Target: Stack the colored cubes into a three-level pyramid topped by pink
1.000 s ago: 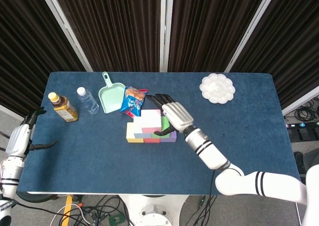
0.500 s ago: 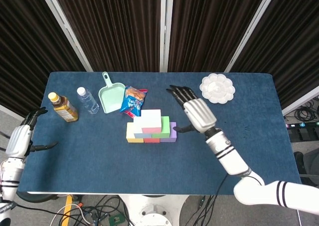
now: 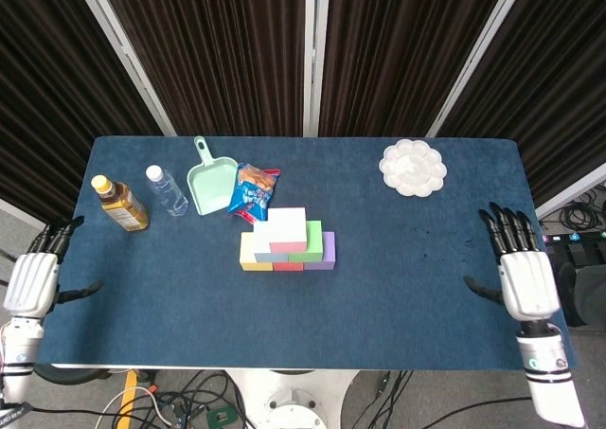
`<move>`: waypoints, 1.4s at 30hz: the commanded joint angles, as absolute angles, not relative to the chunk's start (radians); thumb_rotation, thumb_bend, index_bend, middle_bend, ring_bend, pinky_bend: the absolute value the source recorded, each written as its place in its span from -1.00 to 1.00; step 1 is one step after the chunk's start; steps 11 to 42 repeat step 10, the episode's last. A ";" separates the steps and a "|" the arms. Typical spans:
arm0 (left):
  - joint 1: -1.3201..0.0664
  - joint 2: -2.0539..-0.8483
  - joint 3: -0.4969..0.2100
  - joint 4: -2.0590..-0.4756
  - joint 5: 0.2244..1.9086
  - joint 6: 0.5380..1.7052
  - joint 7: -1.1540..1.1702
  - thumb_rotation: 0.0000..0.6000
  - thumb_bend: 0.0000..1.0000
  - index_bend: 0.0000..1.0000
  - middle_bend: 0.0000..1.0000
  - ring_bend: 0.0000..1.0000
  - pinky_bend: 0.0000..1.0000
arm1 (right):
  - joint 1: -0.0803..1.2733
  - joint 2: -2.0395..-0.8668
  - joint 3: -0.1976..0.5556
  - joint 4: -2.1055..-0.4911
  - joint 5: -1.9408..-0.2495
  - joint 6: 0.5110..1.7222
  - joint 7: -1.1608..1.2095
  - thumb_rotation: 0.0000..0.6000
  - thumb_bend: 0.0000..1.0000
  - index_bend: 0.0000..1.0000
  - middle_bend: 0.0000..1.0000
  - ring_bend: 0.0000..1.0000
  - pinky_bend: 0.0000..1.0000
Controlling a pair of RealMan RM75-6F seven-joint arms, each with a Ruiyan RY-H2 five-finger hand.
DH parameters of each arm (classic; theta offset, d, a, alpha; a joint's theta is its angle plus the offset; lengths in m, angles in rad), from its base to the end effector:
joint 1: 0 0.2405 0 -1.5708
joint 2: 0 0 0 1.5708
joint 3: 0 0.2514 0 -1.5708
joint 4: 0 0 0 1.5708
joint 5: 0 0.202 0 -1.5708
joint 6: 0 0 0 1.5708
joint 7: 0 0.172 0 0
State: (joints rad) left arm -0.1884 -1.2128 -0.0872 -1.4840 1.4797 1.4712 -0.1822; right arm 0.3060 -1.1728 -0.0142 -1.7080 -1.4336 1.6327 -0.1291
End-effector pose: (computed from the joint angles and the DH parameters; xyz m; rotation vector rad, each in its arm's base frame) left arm -0.2970 0.2487 0.1522 -1.3511 -0.9488 -1.1045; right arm -0.2401 -0.2513 0.1569 1.3963 -0.7598 1.0882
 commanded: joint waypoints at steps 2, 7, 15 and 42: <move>-0.161 -1.232 -0.071 -1.467 1.506 1.521 -0.138 1.00 -0.88 -0.82 -0.77 -1.00 -0.69 | 0.191 -1.208 -0.056 -1.564 -1.458 1.704 -0.048 1.00 -1.00 -1.00 -1.00 -1.00 -1.00; -0.137 -1.256 -0.063 -1.443 1.522 1.565 -0.104 1.00 -0.88 -0.81 -0.80 -1.00 -0.70 | 0.147 -1.260 -0.049 -1.481 -1.483 1.737 -0.074 1.00 -1.00 -1.00 -1.00 -1.00 -1.00; -0.125 -1.265 -0.053 -1.442 1.523 1.571 -0.078 1.00 -0.88 -0.79 -0.80 -1.00 -0.70 | 0.140 -1.286 -0.044 -1.452 -1.506 1.731 -0.095 1.00 -1.00 -1.00 -1.00 -1.00 -1.00; -0.125 -1.265 -0.053 -1.442 1.523 1.571 -0.078 1.00 -0.88 -0.79 -0.80 -1.00 -0.70 | 0.140 -1.286 -0.044 -1.452 -1.506 1.731 -0.095 1.00 -1.00 -1.00 -1.00 -1.00 -1.00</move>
